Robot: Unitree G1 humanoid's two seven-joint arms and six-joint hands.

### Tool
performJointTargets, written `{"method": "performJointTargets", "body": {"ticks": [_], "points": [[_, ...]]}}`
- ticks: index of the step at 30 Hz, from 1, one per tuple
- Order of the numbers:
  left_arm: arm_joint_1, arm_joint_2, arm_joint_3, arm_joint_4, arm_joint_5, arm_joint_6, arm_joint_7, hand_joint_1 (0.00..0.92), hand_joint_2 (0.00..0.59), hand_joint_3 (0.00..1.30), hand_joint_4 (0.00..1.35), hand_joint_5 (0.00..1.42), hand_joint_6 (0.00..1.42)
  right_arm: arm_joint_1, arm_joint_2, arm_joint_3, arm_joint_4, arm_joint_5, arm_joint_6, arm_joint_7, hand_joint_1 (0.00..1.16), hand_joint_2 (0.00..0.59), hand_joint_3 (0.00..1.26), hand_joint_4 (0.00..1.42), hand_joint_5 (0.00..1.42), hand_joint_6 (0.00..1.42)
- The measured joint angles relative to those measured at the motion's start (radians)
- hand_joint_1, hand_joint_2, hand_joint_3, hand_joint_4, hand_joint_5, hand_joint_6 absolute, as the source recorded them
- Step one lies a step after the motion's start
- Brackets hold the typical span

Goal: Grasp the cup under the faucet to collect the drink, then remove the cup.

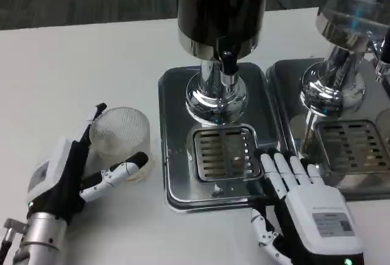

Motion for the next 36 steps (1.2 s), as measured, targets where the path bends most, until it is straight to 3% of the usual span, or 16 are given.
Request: {"method": "performJointTargets", "body": {"ticks": [10,18,28,36], "points": [[-0.038,0.0,-0.012,0.064,-0.021,-0.064,-0.009,0.364,0.081,0.14,0.17,0.46,0.44,0.001,0.013,0.001,0.0,0.0,0.014,0.0,0.0,0.53,0.07,0.0,0.0,0.0],[-0.06,-0.008,-0.017,0.1,-0.028,-0.098,-0.003,0.448,0.118,0.27,0.31,0.61,0.68,0.001,0.025,0.002,0.0,0.003,0.016,0.0,0.0,0.527,0.07,0.0,0.0,0.0],[-0.074,-0.015,-0.033,0.12,-0.017,-0.128,0.049,0.463,0.138,0.36,0.42,0.73,0.85,-0.005,0.026,0.001,0.007,0.01,0.016,0.0,0.0,0.519,0.07,0.0,0.0,0.0],[-0.076,-0.016,-0.04,0.127,-0.008,-0.138,0.076,0.463,0.14,0.37,0.43,0.75,0.86,-0.008,0.026,0.002,0.01,0.015,0.016,0.0,0.0,0.519,0.07,0.0,0.0,0.0]]}}
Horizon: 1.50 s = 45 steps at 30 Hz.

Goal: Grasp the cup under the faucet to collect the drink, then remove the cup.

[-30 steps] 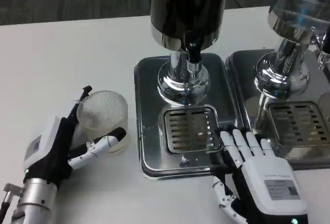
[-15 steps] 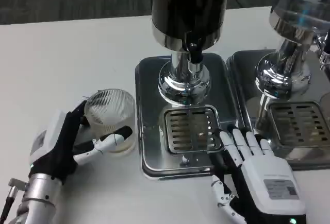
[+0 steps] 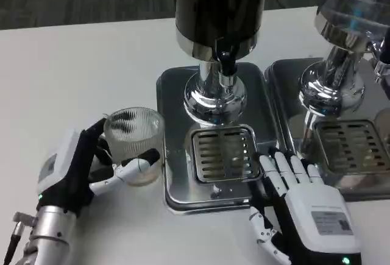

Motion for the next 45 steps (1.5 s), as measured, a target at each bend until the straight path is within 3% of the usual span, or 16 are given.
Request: {"method": "performJointTargets", "body": {"ticks": [20,35,45], "points": [[0.015,0.002,-0.011,-0.031,0.153,-0.041,0.228,0.46,0.155,0.37,0.44,0.76,0.86,0.0,-0.001,0.005,0.0,-0.001,0.001,0.0,0.0,0.52,0.07,0.0,0.0,0.0],[-0.121,-0.019,-0.155,-0.005,0.269,-0.049,0.23,0.458,0.156,0.38,0.44,0.77,0.89,0.018,-0.001,-0.002,-0.021,-0.02,0.036,-0.006,0.0,0.518,0.06,0.0,0.0,0.0],[-0.246,-0.086,-0.219,0.131,0.301,-0.011,0.251,0.45,0.155,0.38,0.43,0.76,0.88,0.061,0.003,-0.019,-0.077,-0.034,0.073,-0.02,0.0,0.526,0.06,0.0,0.0,0.0]]}}
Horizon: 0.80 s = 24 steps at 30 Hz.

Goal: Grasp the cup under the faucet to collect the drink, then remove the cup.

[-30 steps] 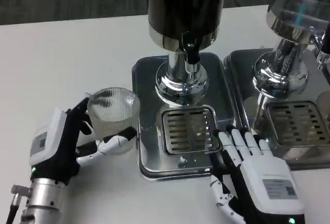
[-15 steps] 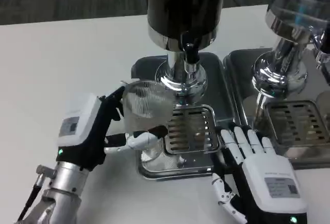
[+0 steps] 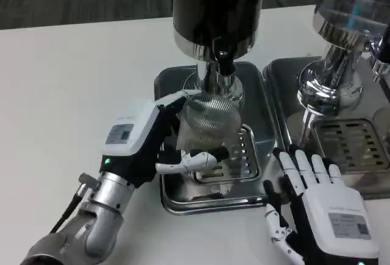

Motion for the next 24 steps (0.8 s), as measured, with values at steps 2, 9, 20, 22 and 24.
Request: {"method": "performJointTargets", "body": {"ticks": [2,9,20,22,24], "points": [[-0.014,-0.005,-0.007,0.016,0.0,0.004,0.003,0.447,0.157,0.38,0.43,0.76,0.88,0.01,-0.002,0.0,-0.019,-0.016,0.002,-0.003,0.0,0.527,0.06,0.0,0.0,0.0],[-0.033,-0.019,-0.02,0.052,-0.002,0.011,0.024,0.438,0.155,0.38,0.42,0.76,0.87,0.03,-0.005,-0.007,-0.078,-0.037,0.002,-0.012,0.0,0.532,0.05,0.0,0.0,0.0],[-0.05,-0.024,-0.057,0.071,-0.025,0.018,0.014,0.376,0.131,0.33,0.37,0.71,0.78,0.047,0.0,-0.009,-0.078,-0.032,0.002,-0.011,0.0,0.534,0.05,0.0,0.0,0.0],[-0.05,-0.023,-0.063,0.074,-0.03,0.017,0.008,0.354,0.128,0.33,0.37,0.7,0.78,0.047,0.0,-0.009,-0.078,-0.03,0.002,-0.011,0.0,0.534,0.05,0.0,0.0,0.0],[-0.05,-0.017,-0.09,0.077,-0.026,0.018,-0.003,0.345,0.128,0.33,0.37,0.7,0.77,0.047,0.0,-0.009,-0.078,-0.028,0.002,-0.011,0.0,0.534,0.05,0.0,0.0,0.0]]}}
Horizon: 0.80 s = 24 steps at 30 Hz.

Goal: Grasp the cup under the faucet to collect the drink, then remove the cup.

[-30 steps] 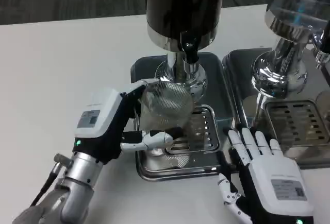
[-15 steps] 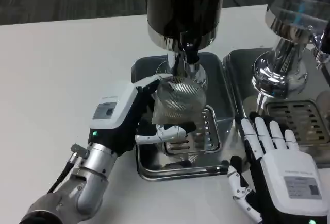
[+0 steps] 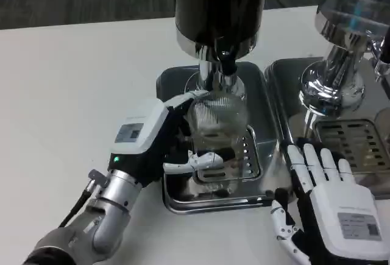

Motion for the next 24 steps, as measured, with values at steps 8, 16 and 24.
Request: {"method": "performJointTargets", "body": {"ticks": [8,16,24], "points": [[0.0,0.0,-0.022,0.0,-0.003,0.014,-0.004,0.247,0.095,0.22,0.21,0.51,0.43,-0.002,0.001,-0.001,0.0,0.011,0.0,0.007,0.0,0.534,0.05,0.0,0.0,0.0],[0.015,0.013,-0.042,-0.031,0.03,0.069,0.015,0.017,0.019,0.03,0.0,0.27,0.15,-0.003,0.0,-0.002,0.0,0.016,-0.001,0.007,0.0,0.534,0.03,0.0,0.0,0.0],[0.075,0.059,0.027,-0.088,-0.048,0.022,-0.015,0.0,0.007,0.0,0.0,0.14,0.01,-0.029,-0.014,-0.005,0.011,0.019,-0.011,0.008,0.0,0.531,0.0,0.0,0.0,0.0]]}}
